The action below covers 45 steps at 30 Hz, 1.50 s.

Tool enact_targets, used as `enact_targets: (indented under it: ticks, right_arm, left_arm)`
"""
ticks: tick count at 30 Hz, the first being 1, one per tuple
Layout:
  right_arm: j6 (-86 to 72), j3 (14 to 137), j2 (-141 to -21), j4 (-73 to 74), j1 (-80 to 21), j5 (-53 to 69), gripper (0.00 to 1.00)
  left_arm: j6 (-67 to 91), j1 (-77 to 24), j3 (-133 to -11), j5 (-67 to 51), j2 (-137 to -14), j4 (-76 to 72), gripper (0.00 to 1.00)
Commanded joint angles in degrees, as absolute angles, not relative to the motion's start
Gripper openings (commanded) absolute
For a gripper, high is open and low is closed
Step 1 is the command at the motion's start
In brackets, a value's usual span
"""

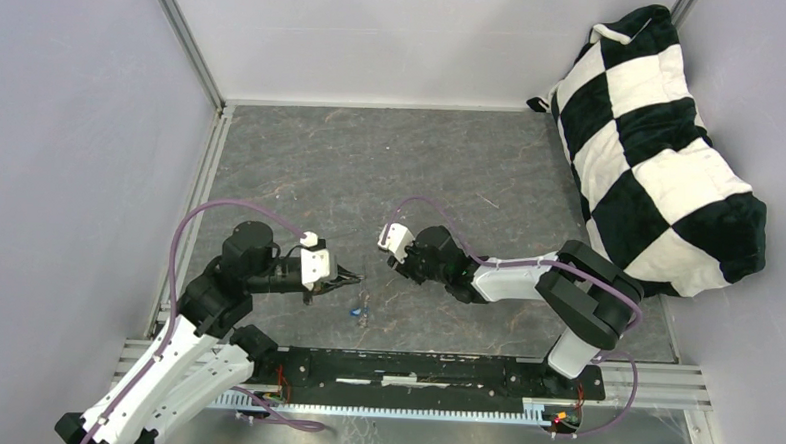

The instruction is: Put the keys on the keyring

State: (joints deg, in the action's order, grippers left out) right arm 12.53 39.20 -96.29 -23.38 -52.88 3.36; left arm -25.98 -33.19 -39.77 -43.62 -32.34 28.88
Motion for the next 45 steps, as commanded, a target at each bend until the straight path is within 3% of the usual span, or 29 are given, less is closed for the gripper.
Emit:
enact_targets:
  ticks: [1, 12, 15, 17, 20, 22, 26, 34, 40, 45]
  right_arm:
    - [13.6, 40.8, -96.3, -25.8, -53.1, 0.6, 0.36]
    - [13.0, 40.5, -96.4, -27.0, -52.9, 0.4, 0.06]
    - [12.4, 39.9, -95.3, -27.9, -52.4, 2.0, 0.03]
    - [11.6, 40.1, -94.9, -27.6, -52.2, 2.7, 0.13]
    - [9.9, 40.4, -94.7, -27.7, -52.0, 3.3, 0.40]
    - [9.3, 40.6, -94.9, -27.8, -52.0, 4.0, 0.46]
    - [8.5, 42.0, -97.2, -27.0, -51.9, 4.6, 0.47]
    - [8.3, 43.0, -99.7, -26.9, -51.1, 5.6, 0.30]
    - [8.8, 43.0, -100.2, -25.3, -50.9, 6.4, 0.28]
    - [8.8, 42.4, -99.3, -27.0, -50.9, 6.1, 0.07]
  left_arm:
    - [-23.3, -33.0, -40.4, -44.7, -31.7, 25.9, 0.02]
    - [-22.9, -33.0, -40.9, -45.8, -31.6, 25.8, 0.02]
    - [-22.9, -33.0, -40.8, -45.8, -31.5, 25.8, 0.02]
    - [-22.9, -33.0, -40.7, -45.9, -31.5, 25.8, 0.02]
    - [-22.7, -33.0, -40.7, -46.1, -31.4, 25.8, 0.02]
    - [-22.8, -33.0, -40.6, -46.1, -31.1, 25.8, 0.02]
    - [-23.0, -33.0, -40.4, -46.0, -30.6, 25.8, 0.02]
    - [-24.0, -33.0, -40.7, -45.6, -30.7, 26.5, 0.02]
    - [-24.5, -33.0, -40.9, -45.6, -31.1, 26.6, 0.02]
    - [-24.4, -33.0, -41.3, -45.5, -31.8, 26.6, 0.02]
